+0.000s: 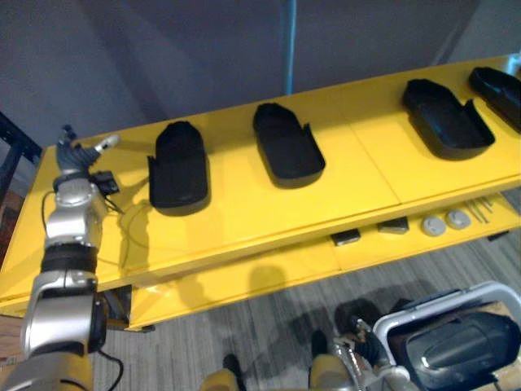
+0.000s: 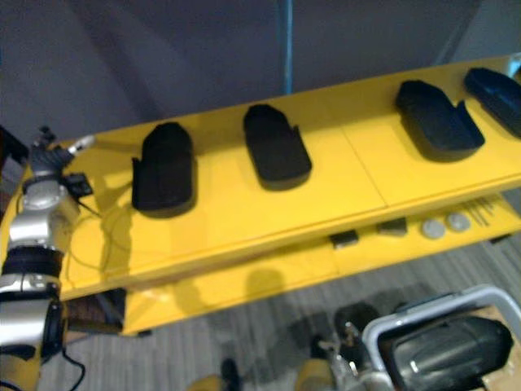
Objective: Walk over and take plastic housings, then place them on the shelf
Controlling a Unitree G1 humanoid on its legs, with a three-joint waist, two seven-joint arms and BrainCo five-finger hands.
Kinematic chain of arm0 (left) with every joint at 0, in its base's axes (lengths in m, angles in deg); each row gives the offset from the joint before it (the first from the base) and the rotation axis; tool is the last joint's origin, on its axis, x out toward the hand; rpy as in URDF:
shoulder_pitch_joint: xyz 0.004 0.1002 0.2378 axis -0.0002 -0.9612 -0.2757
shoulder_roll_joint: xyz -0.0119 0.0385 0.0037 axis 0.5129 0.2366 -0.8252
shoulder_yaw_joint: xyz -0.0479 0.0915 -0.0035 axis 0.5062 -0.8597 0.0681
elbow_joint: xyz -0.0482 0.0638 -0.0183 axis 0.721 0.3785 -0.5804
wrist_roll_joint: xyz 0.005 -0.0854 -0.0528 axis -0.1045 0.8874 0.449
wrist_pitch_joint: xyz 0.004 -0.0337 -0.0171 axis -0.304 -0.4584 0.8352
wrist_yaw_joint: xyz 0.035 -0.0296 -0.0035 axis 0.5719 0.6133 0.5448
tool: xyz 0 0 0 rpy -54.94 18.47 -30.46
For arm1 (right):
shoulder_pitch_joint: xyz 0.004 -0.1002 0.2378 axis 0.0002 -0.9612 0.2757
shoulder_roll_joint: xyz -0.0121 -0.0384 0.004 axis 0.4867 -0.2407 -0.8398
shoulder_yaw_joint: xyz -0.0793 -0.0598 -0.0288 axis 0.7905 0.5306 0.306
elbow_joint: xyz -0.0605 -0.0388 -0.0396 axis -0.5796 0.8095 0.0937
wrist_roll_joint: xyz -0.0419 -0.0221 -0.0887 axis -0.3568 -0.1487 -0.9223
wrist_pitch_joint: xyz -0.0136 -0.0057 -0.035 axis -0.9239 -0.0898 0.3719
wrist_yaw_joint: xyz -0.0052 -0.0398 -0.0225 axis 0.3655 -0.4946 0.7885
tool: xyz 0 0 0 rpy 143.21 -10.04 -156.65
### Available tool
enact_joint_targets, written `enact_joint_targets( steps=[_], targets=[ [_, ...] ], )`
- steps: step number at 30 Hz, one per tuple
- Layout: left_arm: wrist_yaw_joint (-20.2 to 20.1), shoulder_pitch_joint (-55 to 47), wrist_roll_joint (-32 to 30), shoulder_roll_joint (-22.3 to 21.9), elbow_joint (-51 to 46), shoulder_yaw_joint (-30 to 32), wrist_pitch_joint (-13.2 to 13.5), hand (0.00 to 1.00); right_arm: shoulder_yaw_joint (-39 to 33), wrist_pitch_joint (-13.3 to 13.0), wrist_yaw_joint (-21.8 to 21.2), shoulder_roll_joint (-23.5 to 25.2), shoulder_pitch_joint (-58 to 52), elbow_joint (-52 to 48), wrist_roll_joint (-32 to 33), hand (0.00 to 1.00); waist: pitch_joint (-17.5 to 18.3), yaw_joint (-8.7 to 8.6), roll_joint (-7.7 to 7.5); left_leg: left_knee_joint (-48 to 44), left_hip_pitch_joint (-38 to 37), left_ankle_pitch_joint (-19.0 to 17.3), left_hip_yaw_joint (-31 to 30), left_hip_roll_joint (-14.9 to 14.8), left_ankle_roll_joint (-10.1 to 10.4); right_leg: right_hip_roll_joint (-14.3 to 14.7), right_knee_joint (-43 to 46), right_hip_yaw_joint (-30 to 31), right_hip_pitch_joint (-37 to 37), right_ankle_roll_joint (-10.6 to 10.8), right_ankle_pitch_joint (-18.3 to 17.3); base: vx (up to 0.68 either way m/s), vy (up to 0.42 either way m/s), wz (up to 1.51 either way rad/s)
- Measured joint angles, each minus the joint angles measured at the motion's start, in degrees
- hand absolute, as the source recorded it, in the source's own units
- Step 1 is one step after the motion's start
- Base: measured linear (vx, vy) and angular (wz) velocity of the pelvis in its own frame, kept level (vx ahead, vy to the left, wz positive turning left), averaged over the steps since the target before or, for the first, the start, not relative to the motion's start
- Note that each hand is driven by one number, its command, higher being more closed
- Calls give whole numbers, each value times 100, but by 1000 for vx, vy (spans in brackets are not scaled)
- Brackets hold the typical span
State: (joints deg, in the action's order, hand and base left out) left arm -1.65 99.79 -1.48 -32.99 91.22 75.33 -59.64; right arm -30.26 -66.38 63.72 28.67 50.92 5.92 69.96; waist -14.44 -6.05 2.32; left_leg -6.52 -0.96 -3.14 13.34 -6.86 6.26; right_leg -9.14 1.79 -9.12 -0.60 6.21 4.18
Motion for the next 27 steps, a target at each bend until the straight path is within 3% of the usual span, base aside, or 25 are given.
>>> enact_joint_targets(
  steps=[4,11,18,27],
  targets=[
    [-267,-192,558,-25,14,-2,-259,0,-32,0,-87,0,20,0,-126,0,0,-34,0,1,18,-2,-36,-7,2,10,-41,-55,32,0,0,10,-4,6],
    [-339,-181,943,-25,139,-9,-261,0,-208,-25,-58,-13,134,7,-141,0,-32,-83,56,-41,176,-5,-26,-23,-1,21,2,-31,-141,-8,13,0,0,0],
    [-429,-181,1074,-28,123,8,43,0,-226,-81,-69,-90,197,52,-150,0,-262,-76,184,-159,247,-53,54,-54,3,27,234,100,-328,-63,-100,-29,2,-5],
    [-505,-1,1142,-40,-23,5,240,0,-215,-172,-63,-92,422,69,-97,0,-589,-15,62,-189,434,-52,113,-56,-4,16,339,157,-576,-34,-76,-20,-1,-3]
  ],
)
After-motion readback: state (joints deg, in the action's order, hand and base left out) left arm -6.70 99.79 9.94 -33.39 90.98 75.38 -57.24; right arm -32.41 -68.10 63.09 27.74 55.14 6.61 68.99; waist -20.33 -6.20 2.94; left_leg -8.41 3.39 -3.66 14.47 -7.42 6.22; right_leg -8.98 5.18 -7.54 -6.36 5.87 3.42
